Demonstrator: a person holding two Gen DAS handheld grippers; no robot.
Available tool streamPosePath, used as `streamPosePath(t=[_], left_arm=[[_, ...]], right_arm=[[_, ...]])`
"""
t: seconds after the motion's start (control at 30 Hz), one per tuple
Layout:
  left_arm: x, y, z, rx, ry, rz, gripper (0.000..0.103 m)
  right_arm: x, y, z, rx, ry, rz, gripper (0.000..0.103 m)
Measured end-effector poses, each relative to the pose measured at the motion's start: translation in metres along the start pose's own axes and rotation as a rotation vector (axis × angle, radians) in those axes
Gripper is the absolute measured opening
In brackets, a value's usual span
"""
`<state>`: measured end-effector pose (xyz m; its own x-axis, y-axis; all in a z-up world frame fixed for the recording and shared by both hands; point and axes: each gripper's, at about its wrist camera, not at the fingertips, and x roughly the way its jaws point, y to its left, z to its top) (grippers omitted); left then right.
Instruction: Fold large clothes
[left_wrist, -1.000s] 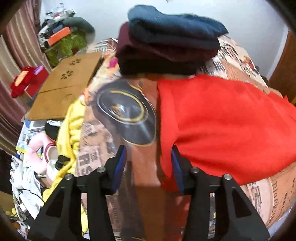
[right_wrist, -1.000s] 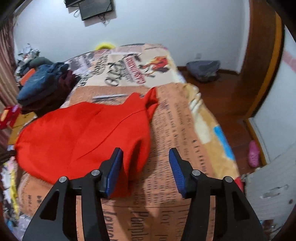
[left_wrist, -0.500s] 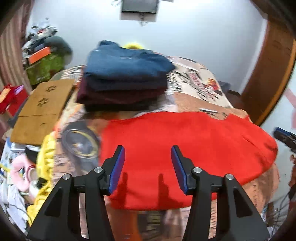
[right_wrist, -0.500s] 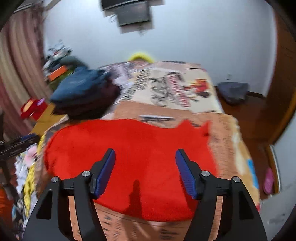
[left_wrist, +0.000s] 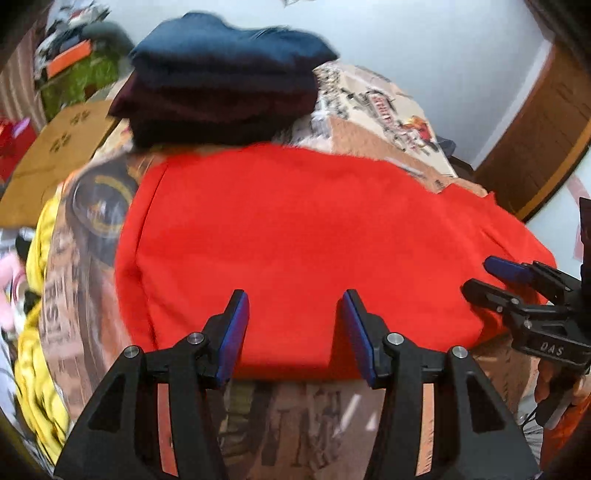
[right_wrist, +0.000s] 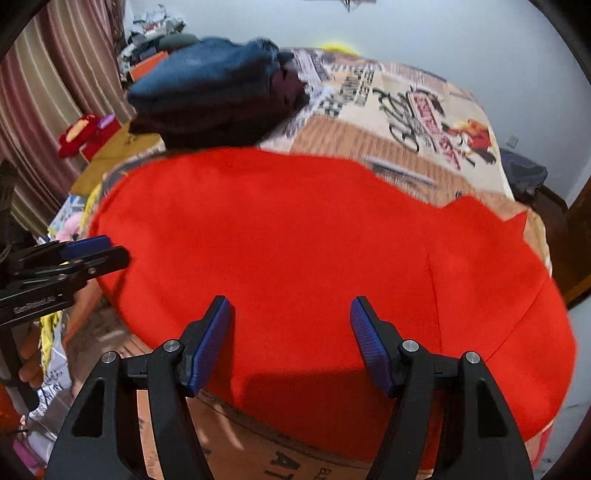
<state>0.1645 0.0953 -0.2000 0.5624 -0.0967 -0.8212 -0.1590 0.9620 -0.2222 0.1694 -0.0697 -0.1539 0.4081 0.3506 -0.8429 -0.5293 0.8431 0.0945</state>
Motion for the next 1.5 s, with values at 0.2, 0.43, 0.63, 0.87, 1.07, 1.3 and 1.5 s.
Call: streamPosePath(t=[0.2,0.43,0.63,0.87,1.07,1.3,1.5], left_arm=[[0.000,0.029,-0.023,-0.118,0.060,-0.031,0.055],[0.003,0.059,-0.043,-0.303,0.131,-0.234,0.055],[0.016,0.080,-0.046,-0.506,0.109,-0.458,0.067],[0.045,0.096,-0.036,-0.602,0.068,-0.487,0.067],[0.058,0.088,-0.006,-0.536,0.042,-0.360,0.067],[0.061,0.087,0.013,-0.484,0.017,-0.214,0.027],[0.030,0.091,0.020,-0.430,-0.059,-0.212,0.009]], right_arm=[[0.001,0.007,-0.008,-0.038,-0.013,-0.017,0.073],[0.004,0.009,-0.008,-0.044,-0.027,-0.027,0.076],[0.005,0.013,-0.008,-0.064,-0.027,-0.048,0.079],[0.005,0.012,-0.008,-0.054,-0.029,-0.037,0.079],[0.005,0.015,-0.009,-0.058,-0.025,-0.041,0.079],[0.001,0.017,-0.005,-0.049,0.000,-0.031,0.079],[-0.004,0.017,0.003,-0.062,0.023,-0.018,0.079]])
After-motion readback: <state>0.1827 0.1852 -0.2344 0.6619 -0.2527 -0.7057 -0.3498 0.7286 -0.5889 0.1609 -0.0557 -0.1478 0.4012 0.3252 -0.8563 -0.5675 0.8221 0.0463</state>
